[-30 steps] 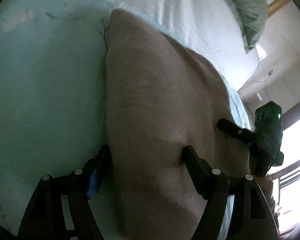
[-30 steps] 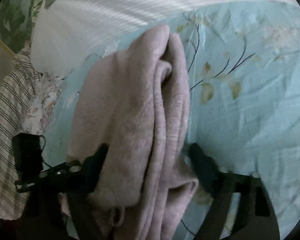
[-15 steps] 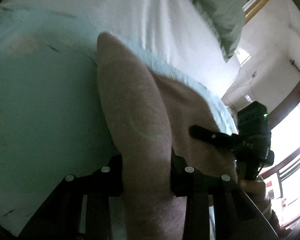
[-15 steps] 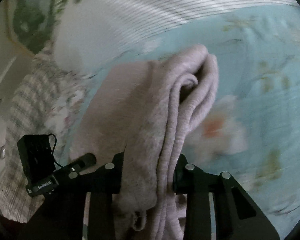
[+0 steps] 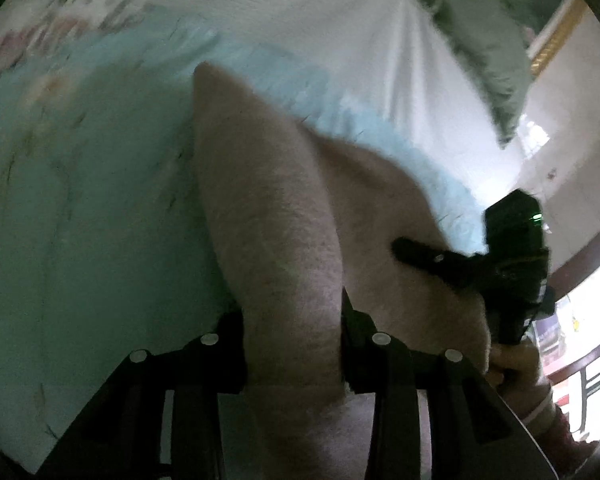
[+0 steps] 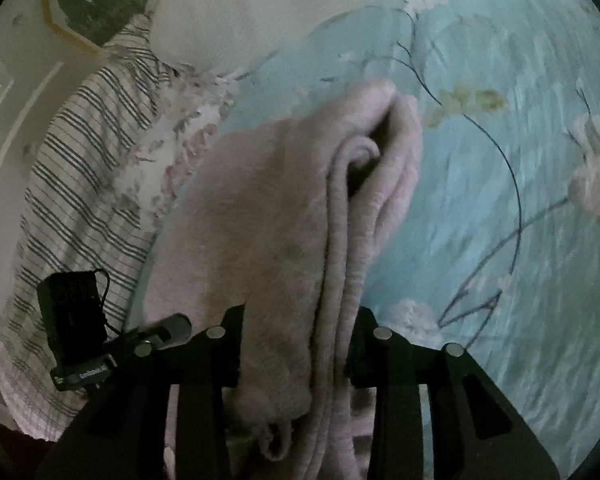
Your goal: Fold small clothes
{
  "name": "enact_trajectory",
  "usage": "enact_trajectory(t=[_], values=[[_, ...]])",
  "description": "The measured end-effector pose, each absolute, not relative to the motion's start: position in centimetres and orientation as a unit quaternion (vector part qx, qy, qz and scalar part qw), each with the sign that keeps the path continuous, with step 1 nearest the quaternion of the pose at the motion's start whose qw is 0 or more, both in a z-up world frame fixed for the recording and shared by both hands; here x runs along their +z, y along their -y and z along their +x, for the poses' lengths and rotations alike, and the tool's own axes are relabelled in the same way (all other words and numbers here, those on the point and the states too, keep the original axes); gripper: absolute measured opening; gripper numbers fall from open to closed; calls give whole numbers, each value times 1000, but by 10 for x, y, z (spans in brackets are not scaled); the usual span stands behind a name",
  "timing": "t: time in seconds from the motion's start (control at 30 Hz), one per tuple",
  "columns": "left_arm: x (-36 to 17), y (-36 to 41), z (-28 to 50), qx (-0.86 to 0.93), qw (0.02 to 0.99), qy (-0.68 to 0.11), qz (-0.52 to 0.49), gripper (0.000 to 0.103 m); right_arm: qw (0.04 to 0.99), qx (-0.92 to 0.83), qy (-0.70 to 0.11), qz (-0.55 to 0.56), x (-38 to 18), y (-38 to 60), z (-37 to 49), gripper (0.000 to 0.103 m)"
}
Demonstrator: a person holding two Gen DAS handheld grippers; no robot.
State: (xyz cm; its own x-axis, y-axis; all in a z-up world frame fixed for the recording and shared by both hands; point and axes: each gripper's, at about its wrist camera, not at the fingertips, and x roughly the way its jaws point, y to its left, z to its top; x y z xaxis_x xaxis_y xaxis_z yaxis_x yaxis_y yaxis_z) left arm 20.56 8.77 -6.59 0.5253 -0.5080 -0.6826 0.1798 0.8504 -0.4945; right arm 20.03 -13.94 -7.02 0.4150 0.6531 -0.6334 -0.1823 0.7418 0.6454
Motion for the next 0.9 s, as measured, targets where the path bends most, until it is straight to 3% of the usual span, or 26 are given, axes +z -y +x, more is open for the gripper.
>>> enact_trajectory(t=[0.23, 0.4, 0.73, 0.83, 0.87, 0.9], values=[[-81, -99, 196, -175, 855, -455, -179, 62, 804, 231, -485, 257, -76, 149, 190, 55], [-69, -98, 189, -158, 866, -447, -157, 64, 821, 202, -470, 254, -59, 159, 178, 60], [-36, -105, 159, -178, 885, -400, -156, 62, 848, 194, -433, 236, -28, 161, 190, 59], [-33, -97, 152, -214, 880, -395, -154, 56, 842, 190, -448, 232, -39, 153, 208, 37], [-33, -93, 151, -225, 878, -395, -151, 55, 836, 191, -459, 233, -44, 149, 215, 18], [-34, -88, 149, -232, 876, -396, -147, 53, 834, 191, -462, 232, -46, 147, 221, 17]])
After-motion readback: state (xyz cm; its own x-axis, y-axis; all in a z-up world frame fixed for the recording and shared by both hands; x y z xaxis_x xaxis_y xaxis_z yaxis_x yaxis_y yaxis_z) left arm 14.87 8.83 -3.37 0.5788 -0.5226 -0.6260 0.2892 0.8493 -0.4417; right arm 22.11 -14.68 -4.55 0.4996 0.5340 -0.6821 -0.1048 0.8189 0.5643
